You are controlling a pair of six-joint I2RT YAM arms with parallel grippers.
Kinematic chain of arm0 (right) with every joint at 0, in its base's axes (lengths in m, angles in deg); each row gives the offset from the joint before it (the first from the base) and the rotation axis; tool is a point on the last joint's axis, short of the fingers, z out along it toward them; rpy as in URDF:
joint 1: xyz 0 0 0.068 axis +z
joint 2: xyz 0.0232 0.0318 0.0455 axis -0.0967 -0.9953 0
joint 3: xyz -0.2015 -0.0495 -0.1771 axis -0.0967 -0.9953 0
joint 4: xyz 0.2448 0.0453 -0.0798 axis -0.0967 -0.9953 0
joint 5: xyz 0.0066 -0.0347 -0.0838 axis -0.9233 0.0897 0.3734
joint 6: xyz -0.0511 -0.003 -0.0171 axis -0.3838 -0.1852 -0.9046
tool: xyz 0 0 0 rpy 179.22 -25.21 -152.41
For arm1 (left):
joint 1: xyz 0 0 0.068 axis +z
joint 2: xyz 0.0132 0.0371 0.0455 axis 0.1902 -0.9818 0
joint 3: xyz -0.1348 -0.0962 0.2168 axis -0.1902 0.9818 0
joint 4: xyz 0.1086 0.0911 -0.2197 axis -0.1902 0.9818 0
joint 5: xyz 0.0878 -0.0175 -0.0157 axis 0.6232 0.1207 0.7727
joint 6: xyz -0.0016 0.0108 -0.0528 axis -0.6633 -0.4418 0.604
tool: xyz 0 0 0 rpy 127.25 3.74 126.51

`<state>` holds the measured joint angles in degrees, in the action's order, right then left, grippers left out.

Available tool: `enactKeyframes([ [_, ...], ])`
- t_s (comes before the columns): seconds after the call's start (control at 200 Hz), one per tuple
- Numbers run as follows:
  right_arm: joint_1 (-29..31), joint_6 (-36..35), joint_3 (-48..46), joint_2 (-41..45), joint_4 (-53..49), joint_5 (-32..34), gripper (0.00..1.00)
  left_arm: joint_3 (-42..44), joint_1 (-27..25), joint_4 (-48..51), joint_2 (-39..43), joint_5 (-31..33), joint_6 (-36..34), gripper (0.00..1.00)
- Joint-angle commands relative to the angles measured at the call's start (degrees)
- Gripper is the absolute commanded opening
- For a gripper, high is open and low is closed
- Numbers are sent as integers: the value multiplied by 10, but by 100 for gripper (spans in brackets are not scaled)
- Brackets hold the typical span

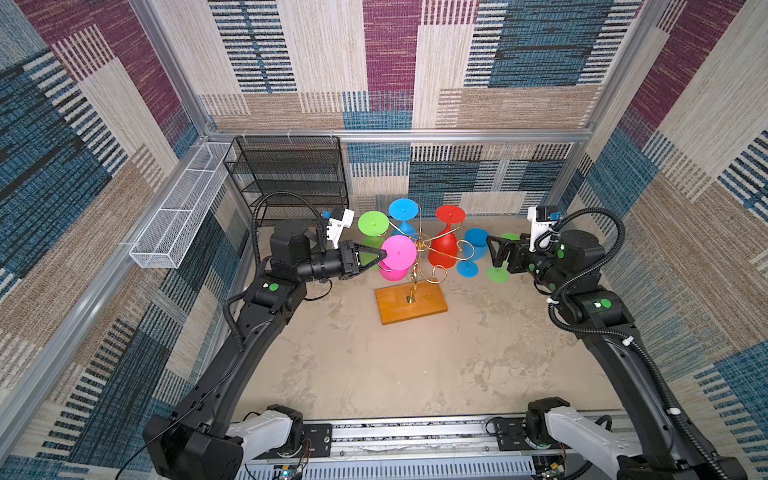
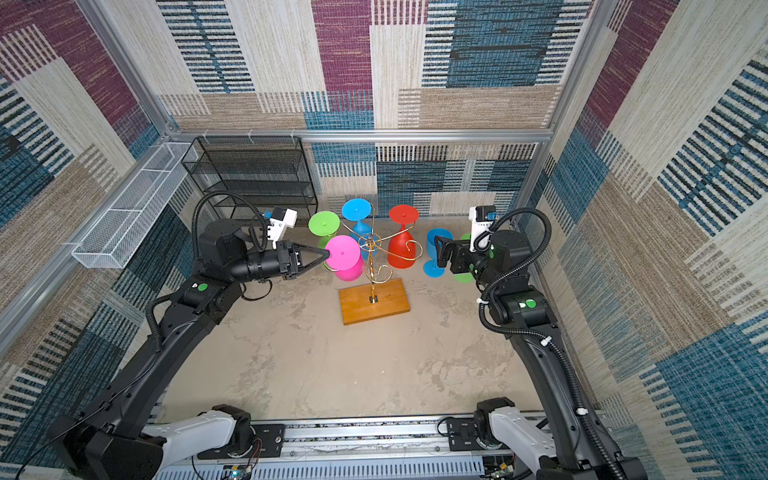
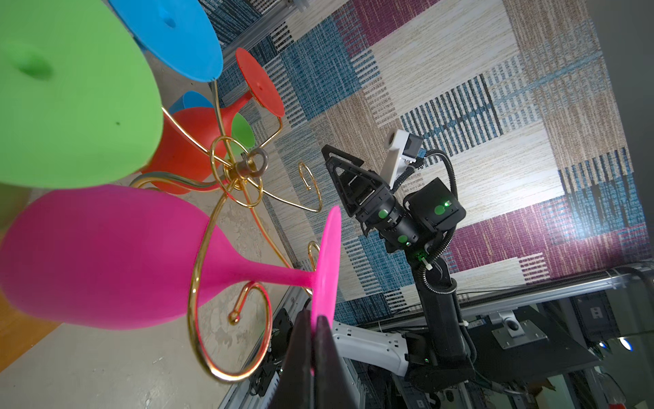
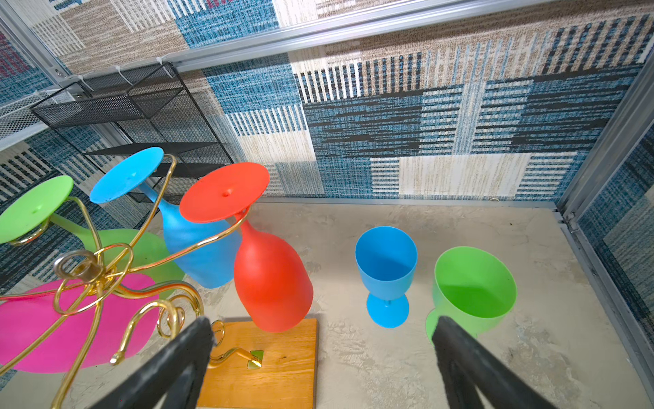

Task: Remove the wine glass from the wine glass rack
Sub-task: 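Pull the magenta glass slightly off its rack hook with the left gripper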

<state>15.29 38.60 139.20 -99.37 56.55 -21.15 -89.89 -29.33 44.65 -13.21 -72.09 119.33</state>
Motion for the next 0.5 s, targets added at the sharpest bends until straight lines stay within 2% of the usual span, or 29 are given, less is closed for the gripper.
enactKeyframes([
  [0.0, 1, 8, 2, -1, 21, -3, 99, -14, 0, 36, 3, -25, -42, 0],
  [0.19, 1, 8, 3, -2, 21, -3, 99, -14, 3, 42, 6, -20, -44, 0],
  [0.496, 0, 7, 3, -6, 24, -6, 99, -6, 12, 36, 22, 38, -39, 0],
])
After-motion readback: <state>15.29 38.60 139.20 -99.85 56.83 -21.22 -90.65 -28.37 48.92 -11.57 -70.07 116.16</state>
